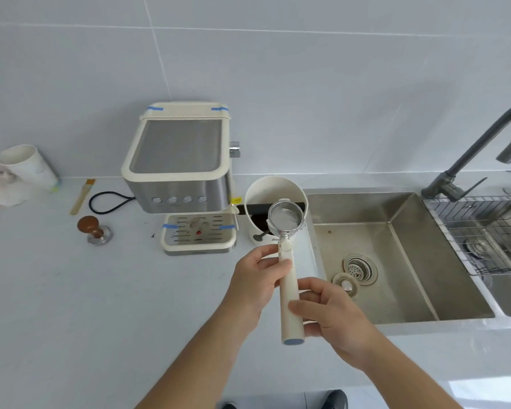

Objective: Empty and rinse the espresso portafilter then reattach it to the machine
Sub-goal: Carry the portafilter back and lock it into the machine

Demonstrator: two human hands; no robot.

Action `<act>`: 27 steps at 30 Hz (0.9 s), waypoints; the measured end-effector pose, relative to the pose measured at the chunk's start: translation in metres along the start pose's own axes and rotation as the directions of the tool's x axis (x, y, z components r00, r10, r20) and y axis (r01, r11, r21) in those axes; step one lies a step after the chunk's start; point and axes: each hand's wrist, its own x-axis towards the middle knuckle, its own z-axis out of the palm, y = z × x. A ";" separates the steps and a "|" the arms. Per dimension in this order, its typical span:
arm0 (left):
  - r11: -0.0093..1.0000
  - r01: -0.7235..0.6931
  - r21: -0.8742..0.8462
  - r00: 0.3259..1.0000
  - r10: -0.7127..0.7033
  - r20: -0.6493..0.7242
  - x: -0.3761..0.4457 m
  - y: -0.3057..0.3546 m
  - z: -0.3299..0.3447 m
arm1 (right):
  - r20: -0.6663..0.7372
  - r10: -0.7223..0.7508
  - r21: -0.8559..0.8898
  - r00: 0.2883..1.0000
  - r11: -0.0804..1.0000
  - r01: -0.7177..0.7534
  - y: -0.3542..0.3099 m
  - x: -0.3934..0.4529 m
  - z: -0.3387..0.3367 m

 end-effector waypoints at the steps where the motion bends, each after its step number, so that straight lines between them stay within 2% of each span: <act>1: 1.000 0.000 0.019 1.000 0.000 -0.009 -0.002 0.000 -0.008 | 0.009 0.005 0.002 1.000 1.000 -0.005 0.003 0.001 0.007; 11: 0.993 0.064 0.101 0.991 -0.051 -0.123 -0.024 0.001 -0.074 | 0.098 0.103 -0.039 0.990 0.994 -0.100 0.024 0.012 0.065; 19: 0.980 0.152 0.131 0.969 -0.122 -0.215 -0.025 0.000 -0.094 | 0.232 0.188 -0.105 0.954 0.980 -0.168 0.022 0.032 0.080; 27: 0.967 0.215 0.138 0.937 -0.164 -0.309 -0.011 0.009 -0.103 | 0.282 0.255 -0.182 0.925 0.961 -0.209 0.016 0.058 0.081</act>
